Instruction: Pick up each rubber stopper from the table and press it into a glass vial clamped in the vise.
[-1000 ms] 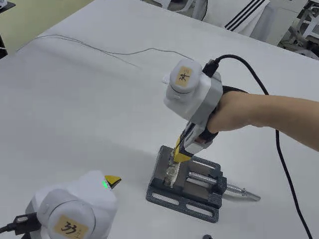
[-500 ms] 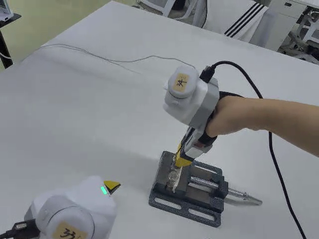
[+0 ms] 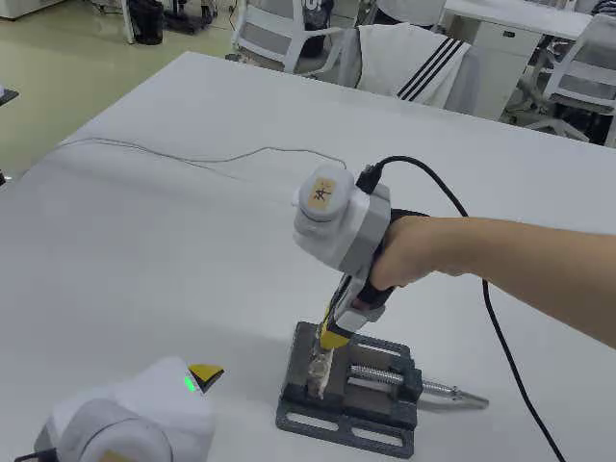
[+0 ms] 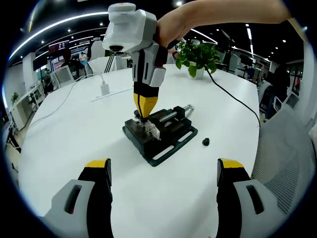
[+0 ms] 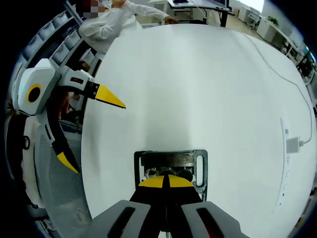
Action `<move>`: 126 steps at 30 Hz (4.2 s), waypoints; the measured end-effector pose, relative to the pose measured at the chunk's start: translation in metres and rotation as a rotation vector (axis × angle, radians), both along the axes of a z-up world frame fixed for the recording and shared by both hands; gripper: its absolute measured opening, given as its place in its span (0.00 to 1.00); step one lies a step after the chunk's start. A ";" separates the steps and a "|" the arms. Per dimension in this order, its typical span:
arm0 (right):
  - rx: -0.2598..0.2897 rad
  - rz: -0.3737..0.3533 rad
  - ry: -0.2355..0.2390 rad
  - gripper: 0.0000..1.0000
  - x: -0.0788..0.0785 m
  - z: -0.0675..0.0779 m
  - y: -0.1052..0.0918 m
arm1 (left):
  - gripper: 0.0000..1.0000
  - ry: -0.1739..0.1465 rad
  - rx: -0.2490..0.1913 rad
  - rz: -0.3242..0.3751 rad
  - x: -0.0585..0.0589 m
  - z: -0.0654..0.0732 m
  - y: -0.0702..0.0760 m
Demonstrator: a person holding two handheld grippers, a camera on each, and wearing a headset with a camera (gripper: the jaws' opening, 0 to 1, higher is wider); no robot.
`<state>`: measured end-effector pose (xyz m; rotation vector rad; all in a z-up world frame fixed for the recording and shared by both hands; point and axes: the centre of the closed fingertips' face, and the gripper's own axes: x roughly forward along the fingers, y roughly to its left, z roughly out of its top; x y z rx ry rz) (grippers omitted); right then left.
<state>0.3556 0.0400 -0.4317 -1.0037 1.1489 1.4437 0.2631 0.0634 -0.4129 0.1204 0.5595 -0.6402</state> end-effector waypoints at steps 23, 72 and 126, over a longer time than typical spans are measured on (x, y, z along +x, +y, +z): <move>0.138 -0.055 -0.052 0.00 -0.004 0.001 0.002 | 0.87 -0.022 0.022 -0.039 -0.007 0.008 -0.008; 0.466 -0.363 -0.151 0.99 -0.077 0.006 -0.105 | 0.83 -0.024 0.119 -0.207 -0.031 0.014 -0.036; 0.672 -0.558 -0.167 0.94 -0.146 0.012 -0.209 | 0.29 0.226 0.469 -0.617 -0.002 -0.030 -0.124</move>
